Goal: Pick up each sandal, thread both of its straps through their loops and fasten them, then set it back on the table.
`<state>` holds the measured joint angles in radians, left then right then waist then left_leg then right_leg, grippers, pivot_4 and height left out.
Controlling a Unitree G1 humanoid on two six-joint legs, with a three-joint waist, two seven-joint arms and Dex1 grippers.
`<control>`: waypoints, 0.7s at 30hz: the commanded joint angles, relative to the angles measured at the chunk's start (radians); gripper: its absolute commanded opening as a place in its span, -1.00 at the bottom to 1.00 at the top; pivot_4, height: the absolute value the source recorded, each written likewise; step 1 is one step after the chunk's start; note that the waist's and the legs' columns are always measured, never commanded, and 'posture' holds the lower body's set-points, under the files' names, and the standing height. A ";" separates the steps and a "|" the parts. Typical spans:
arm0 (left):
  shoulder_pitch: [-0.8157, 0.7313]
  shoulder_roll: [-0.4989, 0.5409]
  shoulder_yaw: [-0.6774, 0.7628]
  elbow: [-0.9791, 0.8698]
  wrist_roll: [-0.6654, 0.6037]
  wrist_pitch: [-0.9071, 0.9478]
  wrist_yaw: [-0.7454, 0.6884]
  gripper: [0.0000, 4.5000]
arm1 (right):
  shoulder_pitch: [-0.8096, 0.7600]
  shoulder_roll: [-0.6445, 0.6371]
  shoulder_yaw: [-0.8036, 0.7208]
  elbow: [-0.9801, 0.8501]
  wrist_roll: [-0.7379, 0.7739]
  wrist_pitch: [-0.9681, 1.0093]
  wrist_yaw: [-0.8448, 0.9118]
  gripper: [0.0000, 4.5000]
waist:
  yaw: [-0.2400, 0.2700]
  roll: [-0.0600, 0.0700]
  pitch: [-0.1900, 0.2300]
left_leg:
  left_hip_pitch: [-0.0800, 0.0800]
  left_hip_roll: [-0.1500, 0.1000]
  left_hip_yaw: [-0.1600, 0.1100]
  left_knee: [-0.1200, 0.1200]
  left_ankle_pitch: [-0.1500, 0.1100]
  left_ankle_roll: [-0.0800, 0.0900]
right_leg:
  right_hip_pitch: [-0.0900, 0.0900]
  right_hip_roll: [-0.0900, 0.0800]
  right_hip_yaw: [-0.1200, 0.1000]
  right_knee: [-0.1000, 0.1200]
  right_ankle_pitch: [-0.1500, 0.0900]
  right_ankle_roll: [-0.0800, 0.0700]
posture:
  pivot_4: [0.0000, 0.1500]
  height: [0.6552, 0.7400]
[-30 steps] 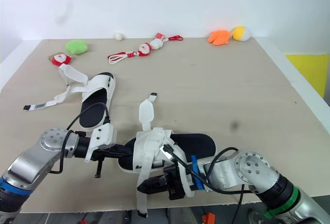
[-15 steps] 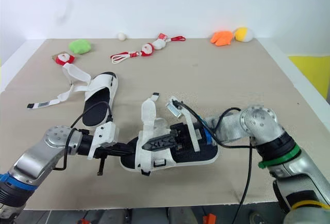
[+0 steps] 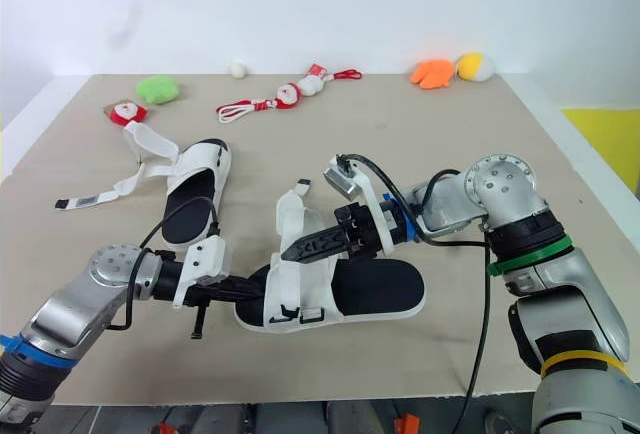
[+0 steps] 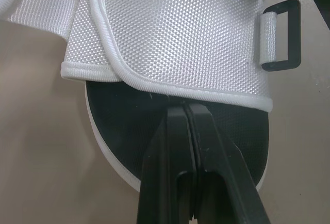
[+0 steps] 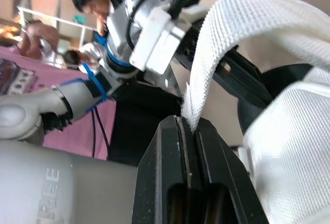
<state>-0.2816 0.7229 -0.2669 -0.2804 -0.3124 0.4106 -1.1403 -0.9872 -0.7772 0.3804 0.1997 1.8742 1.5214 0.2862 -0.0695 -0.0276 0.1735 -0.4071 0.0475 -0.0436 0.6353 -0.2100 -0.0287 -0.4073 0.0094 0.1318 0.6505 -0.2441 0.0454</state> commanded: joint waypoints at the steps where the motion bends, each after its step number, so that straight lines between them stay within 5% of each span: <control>1: 0.020 -0.003 -0.034 0.045 0.058 0.014 0.036 -1.00 | -0.044 -0.005 -0.063 0.007 -0.069 0.042 0.057 -0.98 | 0.000 0.000 0.000 | 0.000 0.000 0.000 0.000 0.000 0.000 | 0.000 0.000 0.000 0.000 0.000 0.000 | 1.00 1.00; 21: 0.010 -0.003 -0.033 0.045 0.055 0.014 0.042 -1.00 | -0.055 -0.006 -0.093 -0.183 -0.416 0.093 0.320 -0.98 | 0.002 0.002 0.000 | 0.000 0.000 0.000 0.000 0.000 0.000 | -0.001 0.000 0.000 0.000 0.000 0.000 | 1.00 1.00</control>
<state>-0.2835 0.7188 -0.2674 -0.2820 -0.3122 0.4085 -1.1229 -1.0372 -0.7828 0.3189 0.0597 1.4745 1.6110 0.5862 -0.0674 -0.0257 0.1735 -0.4073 0.0471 -0.0435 0.6355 -0.2100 -0.0288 -0.4079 0.0091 0.1317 0.6505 -0.2441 0.0457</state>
